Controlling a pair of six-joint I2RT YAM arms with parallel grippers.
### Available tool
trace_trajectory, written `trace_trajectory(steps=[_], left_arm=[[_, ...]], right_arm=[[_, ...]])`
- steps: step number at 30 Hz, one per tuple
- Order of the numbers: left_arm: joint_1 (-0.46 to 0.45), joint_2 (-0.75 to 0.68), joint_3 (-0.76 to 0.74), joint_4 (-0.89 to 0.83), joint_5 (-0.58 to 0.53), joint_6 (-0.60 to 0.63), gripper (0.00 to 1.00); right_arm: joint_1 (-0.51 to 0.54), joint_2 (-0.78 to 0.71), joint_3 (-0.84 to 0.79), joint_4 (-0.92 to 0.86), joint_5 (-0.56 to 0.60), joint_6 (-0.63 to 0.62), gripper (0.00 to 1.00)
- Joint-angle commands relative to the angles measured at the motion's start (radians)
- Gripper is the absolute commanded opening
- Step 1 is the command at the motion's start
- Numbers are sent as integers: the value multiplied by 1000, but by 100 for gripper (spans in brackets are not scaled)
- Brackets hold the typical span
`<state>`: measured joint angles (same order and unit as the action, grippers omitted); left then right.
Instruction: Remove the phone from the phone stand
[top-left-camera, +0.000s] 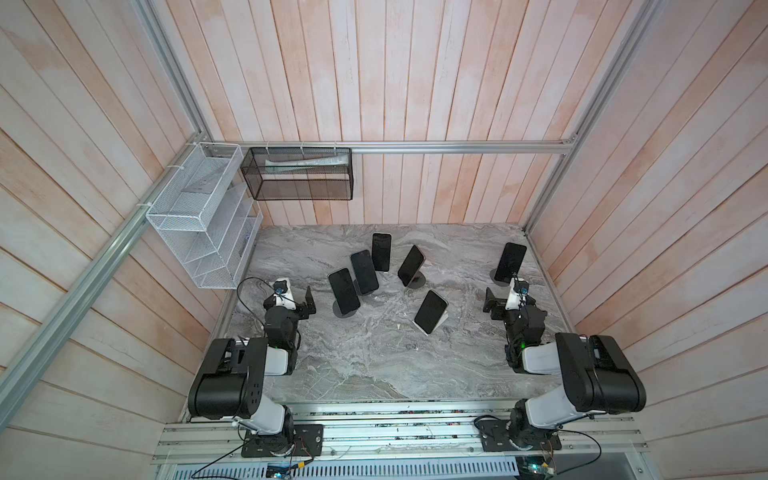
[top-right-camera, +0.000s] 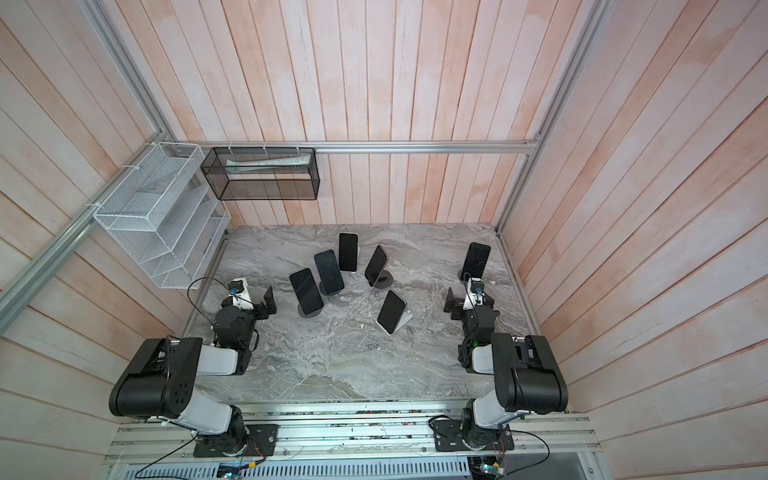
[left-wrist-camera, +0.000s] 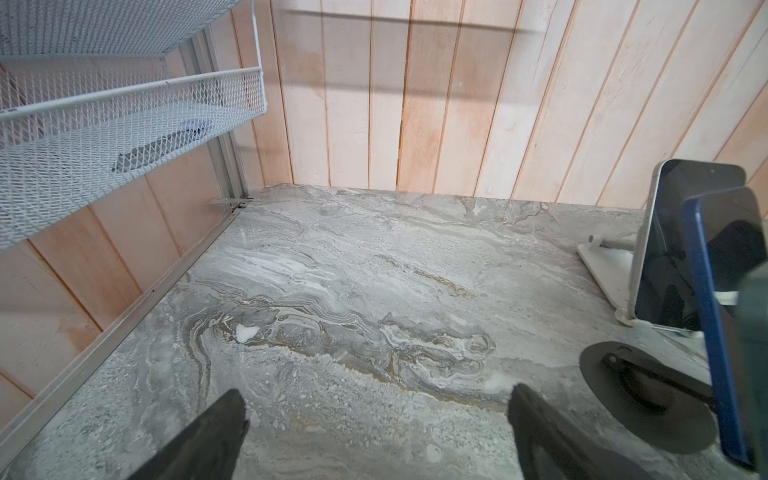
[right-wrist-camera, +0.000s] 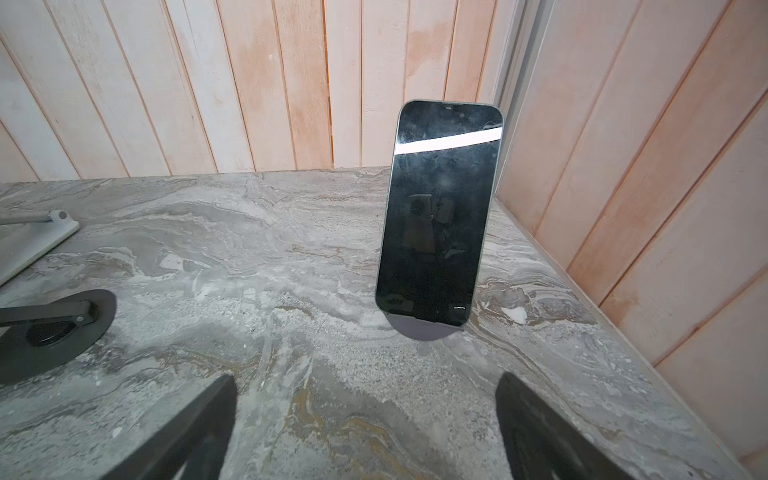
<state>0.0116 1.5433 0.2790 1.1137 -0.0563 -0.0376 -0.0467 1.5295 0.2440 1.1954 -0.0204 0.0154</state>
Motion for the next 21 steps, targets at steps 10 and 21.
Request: trace_trajectory(steps=[10,21], left_arm=[[-4,-2,8,-3,-4,10,100],[1,-1,10,-8,6,7,100]], right_arm=[[-8,-14,7,-15,-24,1,98],[-8,-15,8,-14,-24,1,98]])
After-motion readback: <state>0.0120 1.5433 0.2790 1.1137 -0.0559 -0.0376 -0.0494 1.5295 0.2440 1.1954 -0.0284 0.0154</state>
